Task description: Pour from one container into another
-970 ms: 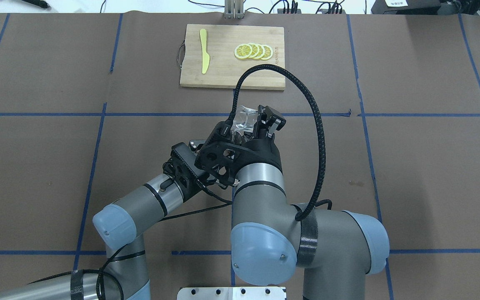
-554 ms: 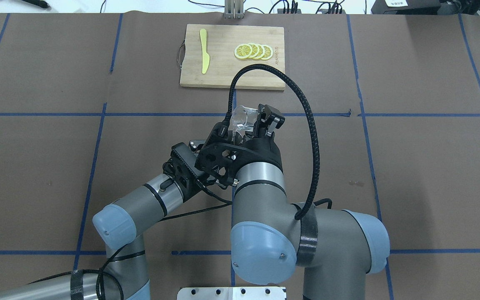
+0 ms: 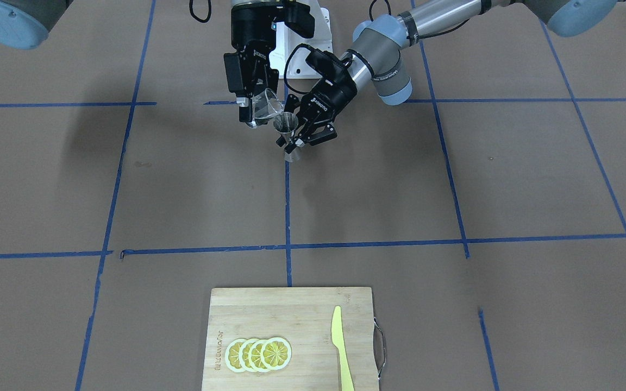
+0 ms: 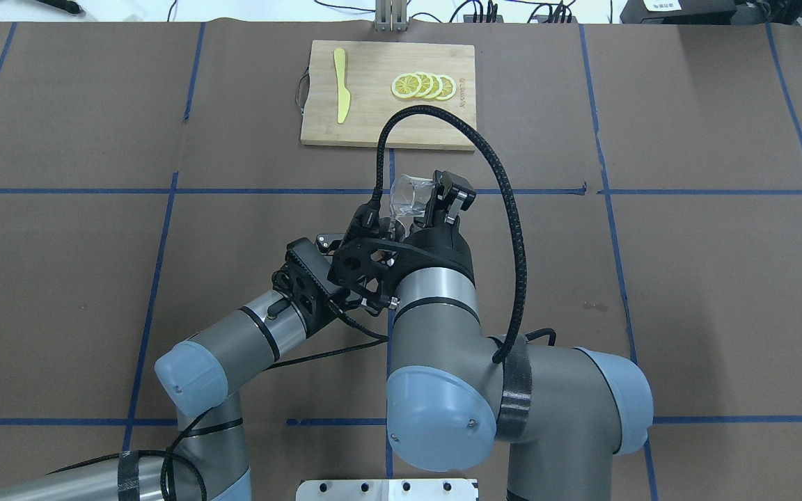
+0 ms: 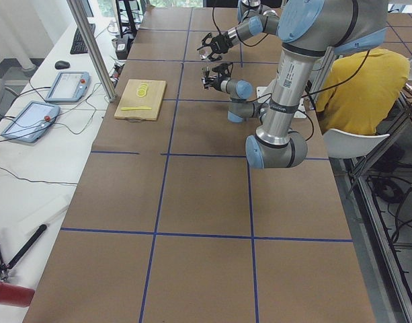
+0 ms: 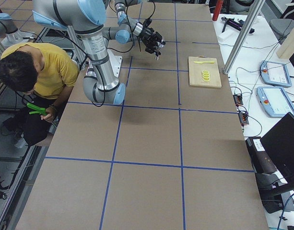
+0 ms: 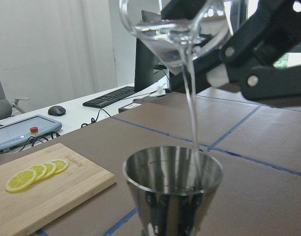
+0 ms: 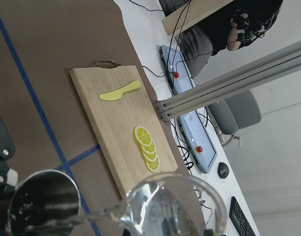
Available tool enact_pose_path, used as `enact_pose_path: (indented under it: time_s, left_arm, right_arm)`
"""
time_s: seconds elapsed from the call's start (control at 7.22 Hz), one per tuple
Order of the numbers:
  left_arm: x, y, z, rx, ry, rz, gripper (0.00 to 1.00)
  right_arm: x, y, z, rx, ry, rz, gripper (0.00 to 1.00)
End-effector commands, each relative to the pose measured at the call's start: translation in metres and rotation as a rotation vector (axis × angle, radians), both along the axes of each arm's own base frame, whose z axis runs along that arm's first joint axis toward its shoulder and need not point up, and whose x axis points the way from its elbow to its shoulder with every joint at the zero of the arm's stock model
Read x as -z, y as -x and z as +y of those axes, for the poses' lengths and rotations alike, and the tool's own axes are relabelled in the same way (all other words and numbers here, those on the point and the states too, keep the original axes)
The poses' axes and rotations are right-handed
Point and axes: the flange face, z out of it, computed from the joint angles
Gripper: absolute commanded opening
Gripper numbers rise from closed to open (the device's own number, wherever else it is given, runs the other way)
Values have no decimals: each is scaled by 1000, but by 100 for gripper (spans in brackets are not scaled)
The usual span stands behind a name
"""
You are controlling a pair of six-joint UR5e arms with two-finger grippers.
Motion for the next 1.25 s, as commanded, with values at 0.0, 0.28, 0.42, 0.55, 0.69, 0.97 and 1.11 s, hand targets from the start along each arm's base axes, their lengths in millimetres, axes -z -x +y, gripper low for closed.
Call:
enact_pose_path:
  time_s: [0.0,0.28,0.42,0.55,0.69,0.97,1.11]
  left_arm:
    - [0,0,0,0,0,1,0]
    - [1,0,1,-3,-1,2,0]
    - [3,0,1,-3,-2,5,0]
    - [3,-1,1,-4,-2,5,0]
    - [3,-1,2,-7,-3,5,0]
    - [4,0,1,-6,-4,8,0]
    - [4,2,0,0,-4,11,0]
  right_arm:
    - [1,-1,-1,1,-2,4,0]
    - [1,-1,-1,2,-1,4,0]
    - [1,-1,-1,1,-2,4,0]
    - [1,-1,-1,2,-2,3,0]
    - [8,-4,0,1,-5,-15,0]
    - [14,-9,-1,-39,23,-139,0]
    - [17,-13,-3,-56,31,-216,0]
